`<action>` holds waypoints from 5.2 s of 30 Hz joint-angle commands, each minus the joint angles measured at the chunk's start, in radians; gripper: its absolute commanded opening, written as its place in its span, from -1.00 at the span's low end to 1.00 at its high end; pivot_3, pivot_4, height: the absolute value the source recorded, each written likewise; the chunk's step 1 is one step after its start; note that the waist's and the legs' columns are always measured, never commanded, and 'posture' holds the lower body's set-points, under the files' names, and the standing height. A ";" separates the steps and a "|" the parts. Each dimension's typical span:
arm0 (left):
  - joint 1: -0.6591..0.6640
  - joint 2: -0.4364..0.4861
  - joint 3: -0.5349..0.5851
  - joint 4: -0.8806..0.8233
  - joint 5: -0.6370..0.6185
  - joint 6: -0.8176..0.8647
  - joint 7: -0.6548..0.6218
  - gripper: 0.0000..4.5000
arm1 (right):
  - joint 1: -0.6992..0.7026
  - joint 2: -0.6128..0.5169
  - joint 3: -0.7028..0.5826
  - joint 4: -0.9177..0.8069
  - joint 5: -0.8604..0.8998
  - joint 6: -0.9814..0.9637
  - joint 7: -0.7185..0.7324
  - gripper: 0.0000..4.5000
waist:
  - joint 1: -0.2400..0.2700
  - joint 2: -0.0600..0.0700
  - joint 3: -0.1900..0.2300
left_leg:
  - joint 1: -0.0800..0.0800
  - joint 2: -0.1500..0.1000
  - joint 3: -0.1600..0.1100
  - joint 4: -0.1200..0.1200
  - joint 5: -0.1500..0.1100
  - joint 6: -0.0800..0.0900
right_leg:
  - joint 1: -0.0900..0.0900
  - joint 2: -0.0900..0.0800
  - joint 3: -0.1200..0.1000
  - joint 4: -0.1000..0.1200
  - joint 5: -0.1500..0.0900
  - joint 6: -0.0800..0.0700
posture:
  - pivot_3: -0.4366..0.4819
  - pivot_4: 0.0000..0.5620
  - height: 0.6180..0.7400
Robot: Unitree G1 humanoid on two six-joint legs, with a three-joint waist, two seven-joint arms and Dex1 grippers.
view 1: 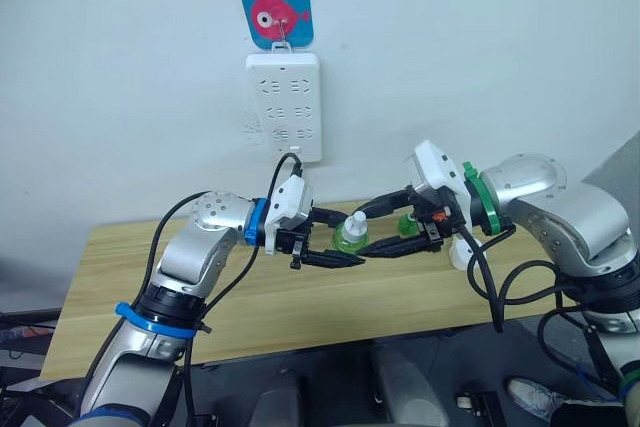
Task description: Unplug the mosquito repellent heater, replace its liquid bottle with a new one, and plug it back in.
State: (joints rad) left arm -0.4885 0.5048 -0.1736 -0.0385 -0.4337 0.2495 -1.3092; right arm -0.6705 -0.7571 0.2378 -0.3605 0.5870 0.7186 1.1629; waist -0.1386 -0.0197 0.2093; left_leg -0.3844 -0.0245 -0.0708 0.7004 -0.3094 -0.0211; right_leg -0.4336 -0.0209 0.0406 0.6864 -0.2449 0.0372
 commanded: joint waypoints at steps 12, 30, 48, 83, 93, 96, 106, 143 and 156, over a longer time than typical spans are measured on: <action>0.152 -0.216 0.069 -0.057 0.103 -0.159 0.424 0.00 | 0.327 0.222 -0.222 -0.466 -0.027 0.144 -0.669 0.49 | -0.004 -0.001 -0.008 | 0.001 0.000 0.002 0.000 0.000 0.000 | 0.000 0.000 0.002 0.003 0.000 0.000 | -0.51 -0.47 0.84; 0.136 -0.228 0.050 -0.024 0.127 -0.237 0.437 0.00 | 0.256 0.407 -0.009 -0.358 -0.255 0.087 -0.861 -0.09 | -0.004 0.000 -0.025 | 0.003 0.000 0.001 -0.001 0.001 -0.001 | 0.000 0.001 0.002 0.003 0.000 0.000 | -0.49 -0.53 0.84; 0.152 -0.026 0.007 -0.132 -0.027 -0.207 0.061 0.00 | 0.025 0.042 0.009 -0.041 -0.031 -0.099 0.029 -0.53 | -0.003 0.000 -0.025 | 0.016 0.002 0.000 -0.003 0.000 0.000 | 0.017 0.004 -0.002 -0.007 0.000 0.000 | -0.43 -0.53 0.84; 0.175 -0.105 0.001 -0.172 -0.010 -0.129 0.229 0.00 | 0.192 0.227 -0.085 -0.351 -0.096 0.076 -0.602 0.72 | -0.001 0.000 -0.026 | 0.020 0.001 -0.001 -0.004 0.000 0.001 | 0.023 0.003 0.001 -0.008 -0.001 0.001 | -0.53 -0.51 0.84; 0.188 -0.095 0.007 -0.183 -0.012 -0.124 0.233 0.00 | 0.275 0.076 -0.297 -0.375 0.097 0.135 -0.486 0.72 | 0.000 0.000 -0.025 | 0.020 0.001 -0.001 -0.004 -0.001 0.001 | 0.023 0.003 0.001 -0.009 -0.001 0.002 | -0.53 -0.50 0.84; 0.187 -0.093 0.007 -0.182 -0.013 -0.122 0.232 0.00 | 0.318 -0.022 -0.340 -0.394 0.156 0.150 -0.401 0.72 | 0.000 0.000 -0.025 | 0.020 0.001 -0.001 -0.004 -0.001 0.001 | 0.023 0.003 0.001 -0.009 -0.003 0.005 | -0.55 -0.49 0.84; 0.177 -0.097 0.004 -0.170 -0.009 -0.129 0.222 0.00 | 0.306 0.036 -0.239 -0.463 0.131 0.130 -0.519 0.72 | -0.005 0.000 -0.025 | 0.021 0.002 0.000 -0.004 0.000 0.001 | 0.023 0.005 0.002 -0.010 -0.004 0.006 | -0.56 -0.49 0.84; 0.200 -0.092 -0.014 -0.159 0.005 -0.158 0.207 0.00 | 0.191 0.017 -0.313 -0.407 0.403 0.245 -0.620 0.72 | -0.007 0.000 -0.025 | 0.020 0.003 0.001 -0.005 -0.001 0.001 | 0.024 0.007 0.003 -0.014 -0.004 0.006 | -0.60 -0.50 0.84; 0.214 -0.088 -0.012 -0.170 0.007 -0.154 0.211 0.00 | 0.127 0.064 -0.176 -0.373 0.336 0.222 -0.581 -0.31 | -0.002 0.000 -0.025 | 0.018 0.002 0.000 -0.006 -0.001 0.002 | 0.024 0.004 0.002 -0.016 -0.004 0.006 | -0.56 -0.49 0.84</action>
State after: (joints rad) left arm -0.2785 0.4121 -0.1905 -0.1802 -0.4210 0.1030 -1.1000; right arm -0.5304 -0.6961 0.0744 -0.7042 0.9202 0.9657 0.5703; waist -0.1407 -0.0193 0.1841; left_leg -0.3660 -0.0223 -0.0712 0.6940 -0.3106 -0.0192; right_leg -0.4100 -0.0165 0.0424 0.6700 -0.2484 0.0432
